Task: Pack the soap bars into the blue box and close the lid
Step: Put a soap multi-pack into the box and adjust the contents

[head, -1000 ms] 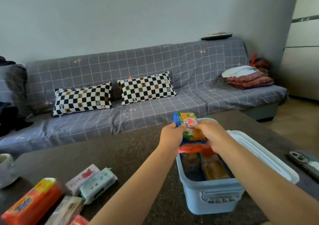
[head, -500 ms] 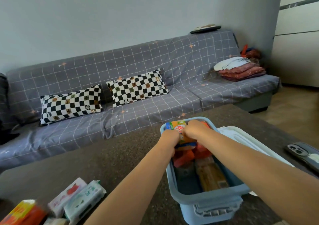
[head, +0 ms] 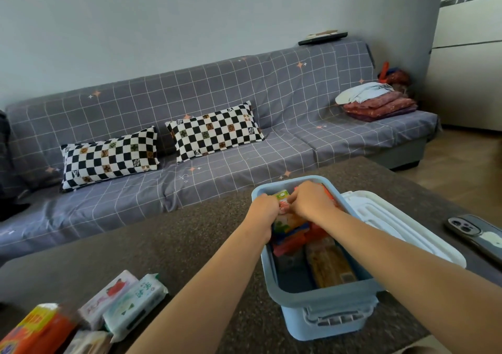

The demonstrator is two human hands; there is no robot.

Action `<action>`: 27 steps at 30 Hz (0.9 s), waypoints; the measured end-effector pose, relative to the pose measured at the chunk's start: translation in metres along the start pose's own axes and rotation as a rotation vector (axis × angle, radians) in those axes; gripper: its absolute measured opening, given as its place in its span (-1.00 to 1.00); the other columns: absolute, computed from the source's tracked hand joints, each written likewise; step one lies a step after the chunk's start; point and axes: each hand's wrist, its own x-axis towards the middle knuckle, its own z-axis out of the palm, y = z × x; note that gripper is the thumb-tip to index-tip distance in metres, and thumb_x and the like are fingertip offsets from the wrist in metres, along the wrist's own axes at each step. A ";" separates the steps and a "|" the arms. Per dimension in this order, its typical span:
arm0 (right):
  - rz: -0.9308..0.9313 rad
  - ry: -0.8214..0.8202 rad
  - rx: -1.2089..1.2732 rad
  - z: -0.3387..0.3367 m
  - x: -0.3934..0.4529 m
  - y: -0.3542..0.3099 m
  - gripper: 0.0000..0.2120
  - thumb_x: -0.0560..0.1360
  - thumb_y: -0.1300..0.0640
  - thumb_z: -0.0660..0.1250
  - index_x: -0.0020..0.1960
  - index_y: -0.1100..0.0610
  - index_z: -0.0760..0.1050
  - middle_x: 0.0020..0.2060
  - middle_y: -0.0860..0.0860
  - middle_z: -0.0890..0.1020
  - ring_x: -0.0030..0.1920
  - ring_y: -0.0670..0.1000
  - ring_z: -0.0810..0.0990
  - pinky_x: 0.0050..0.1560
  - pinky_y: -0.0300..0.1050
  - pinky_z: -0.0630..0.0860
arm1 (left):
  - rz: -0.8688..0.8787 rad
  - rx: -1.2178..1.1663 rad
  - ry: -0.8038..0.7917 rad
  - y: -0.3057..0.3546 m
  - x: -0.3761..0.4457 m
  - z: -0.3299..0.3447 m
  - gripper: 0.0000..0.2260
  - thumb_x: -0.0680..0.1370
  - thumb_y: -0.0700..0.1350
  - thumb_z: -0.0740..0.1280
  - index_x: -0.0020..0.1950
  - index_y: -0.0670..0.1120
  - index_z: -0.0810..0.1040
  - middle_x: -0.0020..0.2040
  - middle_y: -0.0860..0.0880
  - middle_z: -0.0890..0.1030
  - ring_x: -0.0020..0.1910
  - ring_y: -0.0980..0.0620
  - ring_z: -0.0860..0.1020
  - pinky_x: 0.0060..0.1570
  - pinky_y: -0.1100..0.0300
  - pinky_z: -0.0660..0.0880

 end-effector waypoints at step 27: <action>-0.566 0.004 -0.784 0.012 -0.028 0.025 -0.38 0.57 -0.10 0.14 0.53 0.01 -0.02 0.49 0.09 0.24 0.50 0.06 0.18 0.49 0.00 0.05 | 0.326 0.023 0.108 -0.052 -0.022 -0.032 -0.58 0.64 -0.17 0.15 0.51 -0.03 0.25 0.44 0.03 0.38 0.34 0.08 0.42 0.03 0.39 0.40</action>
